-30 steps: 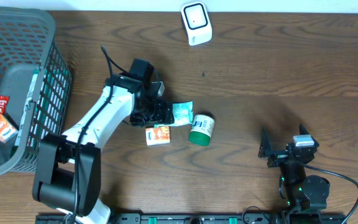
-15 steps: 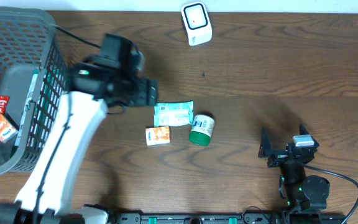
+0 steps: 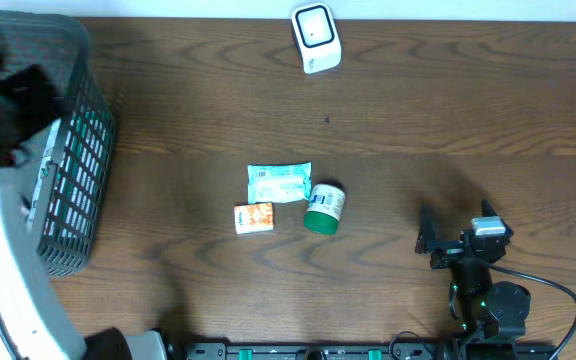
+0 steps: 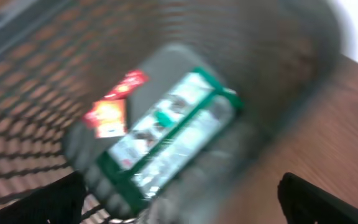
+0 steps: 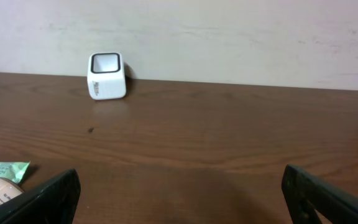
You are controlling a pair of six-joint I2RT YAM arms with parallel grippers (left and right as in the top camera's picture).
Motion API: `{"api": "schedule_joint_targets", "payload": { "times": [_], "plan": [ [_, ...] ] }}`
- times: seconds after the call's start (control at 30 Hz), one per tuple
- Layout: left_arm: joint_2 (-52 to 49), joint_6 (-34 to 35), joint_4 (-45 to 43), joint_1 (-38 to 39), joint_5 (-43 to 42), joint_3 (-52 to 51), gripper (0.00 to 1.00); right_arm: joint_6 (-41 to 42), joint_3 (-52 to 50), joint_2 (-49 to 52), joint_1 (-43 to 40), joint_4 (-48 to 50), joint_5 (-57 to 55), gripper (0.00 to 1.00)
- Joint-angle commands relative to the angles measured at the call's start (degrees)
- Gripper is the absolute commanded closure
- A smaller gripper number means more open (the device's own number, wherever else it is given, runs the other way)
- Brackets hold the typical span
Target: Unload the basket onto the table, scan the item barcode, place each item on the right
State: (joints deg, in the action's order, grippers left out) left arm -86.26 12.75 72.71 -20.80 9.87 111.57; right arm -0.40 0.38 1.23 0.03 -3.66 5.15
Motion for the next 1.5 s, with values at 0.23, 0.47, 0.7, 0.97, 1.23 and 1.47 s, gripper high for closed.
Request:
{"api": "schedule_joint_targets", "payload": {
  "times": [0.23,0.47,0.7,0.97,1.23,1.47],
  "plan": [
    [-12.26,-2.25,-0.02,-10.56,2.32,-3.72,0.02,0.79,-0.07,-0.11,-0.31,-0.22,-0.17,0.01],
    [-22.34,-6.88,-2.03,-10.80,9.33,-3.91,0.02,0.79,-0.07,-0.11,-0.31,-0.22,-0.17,0.01],
    [-30.32,-12.31,-5.03,-13.07,9.22,-3.91,0.02,0.79,-0.07,-0.11,-0.31,-0.24,-0.17,0.01],
    [-36.81,-13.53,-7.74,-16.96,6.93,-4.44,0.02,0.79,-0.07,-0.11,-0.31,-0.24,-0.17,0.01],
    [-40.61,-17.99,-9.46,-20.13,1.70,-4.48,0.02,0.79,-0.07,-0.11,-0.31,-0.24,-0.17,0.01],
    [-42.07,-22.62,-13.86,-21.53,-4.44,-4.59,0.02,0.79,-0.07,-0.11,-0.31,-0.22,-0.17,0.01]
  ]
}}
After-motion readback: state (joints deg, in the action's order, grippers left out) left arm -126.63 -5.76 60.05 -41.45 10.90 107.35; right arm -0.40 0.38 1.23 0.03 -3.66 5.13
